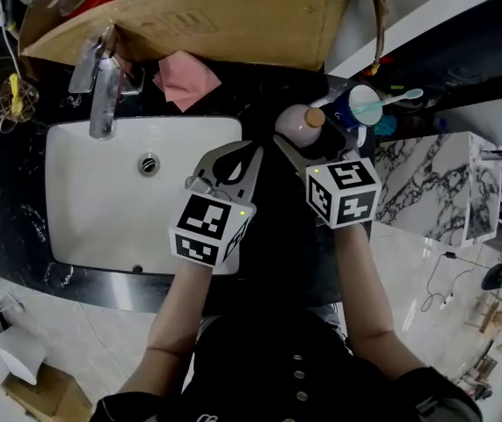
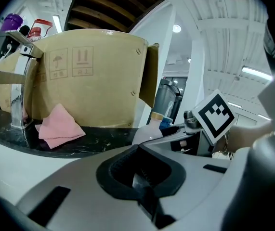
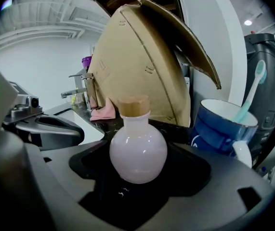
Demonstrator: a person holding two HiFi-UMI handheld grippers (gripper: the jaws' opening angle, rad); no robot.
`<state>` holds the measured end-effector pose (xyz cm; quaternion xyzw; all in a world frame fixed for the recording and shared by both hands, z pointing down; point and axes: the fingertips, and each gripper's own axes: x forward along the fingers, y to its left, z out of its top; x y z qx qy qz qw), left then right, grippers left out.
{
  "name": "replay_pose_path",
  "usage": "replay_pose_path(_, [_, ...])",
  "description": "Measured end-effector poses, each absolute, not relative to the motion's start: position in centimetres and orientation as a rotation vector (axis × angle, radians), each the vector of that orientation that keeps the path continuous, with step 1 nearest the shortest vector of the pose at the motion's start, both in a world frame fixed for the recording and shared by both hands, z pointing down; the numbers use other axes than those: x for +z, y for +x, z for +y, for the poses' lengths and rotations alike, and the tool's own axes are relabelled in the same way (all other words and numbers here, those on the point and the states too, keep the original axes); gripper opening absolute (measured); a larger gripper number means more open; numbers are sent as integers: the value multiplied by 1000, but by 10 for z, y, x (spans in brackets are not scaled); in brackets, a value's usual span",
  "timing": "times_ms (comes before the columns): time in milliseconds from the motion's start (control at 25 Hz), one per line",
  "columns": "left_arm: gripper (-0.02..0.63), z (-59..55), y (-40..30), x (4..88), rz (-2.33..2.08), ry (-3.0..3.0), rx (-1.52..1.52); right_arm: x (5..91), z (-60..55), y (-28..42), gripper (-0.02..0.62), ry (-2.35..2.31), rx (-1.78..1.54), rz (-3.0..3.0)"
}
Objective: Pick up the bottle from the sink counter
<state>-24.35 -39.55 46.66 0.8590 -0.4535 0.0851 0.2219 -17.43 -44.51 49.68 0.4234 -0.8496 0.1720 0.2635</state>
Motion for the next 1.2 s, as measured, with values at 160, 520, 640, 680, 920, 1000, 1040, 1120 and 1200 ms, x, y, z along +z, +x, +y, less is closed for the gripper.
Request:
replay_pose_path(160, [17, -398, -243, 467, -1265, 2392, 241, 505, -450, -177, 374, 1131, 479, -2250])
replay_pose_path(520, [17, -398, -239, 471, -1231, 2408, 228, 518, -456, -182, 396, 1090, 500, -2158])
replay_pose_path(640, [17, -398, -241, 471, -1228, 2404, 219, 518, -458, -182, 407, 1096, 506, -2155])
replay_pose_path(680, [16, -398, -242, 472, -1228, 2404, 218, 519, -458, -181, 408, 1099, 506, -2153])
replay_pose_path(920, [17, -399, -246, 472, -1235, 2397, 207, 519, -459, -182, 411, 1102, 498, -2147])
replay_pose_path(1000, [17, -398, -245, 472, -1233, 2396, 204, 519, -459, -182, 410, 1102, 494, -2147])
replay_pose_path(1040, [16, -398, -245, 471, -1232, 2397, 203, 519, -459, -182, 410, 1102, 497, -2146])
replay_pose_path(1120, [17, -397, -244, 470, -1230, 2401, 205, 519, -459, -181, 408, 1101, 502, -2145])
replay_pose_path(1200, [17, -396, -245, 469, -1233, 2406, 212, 519, -459, -181, 407, 1093, 507, -2145])
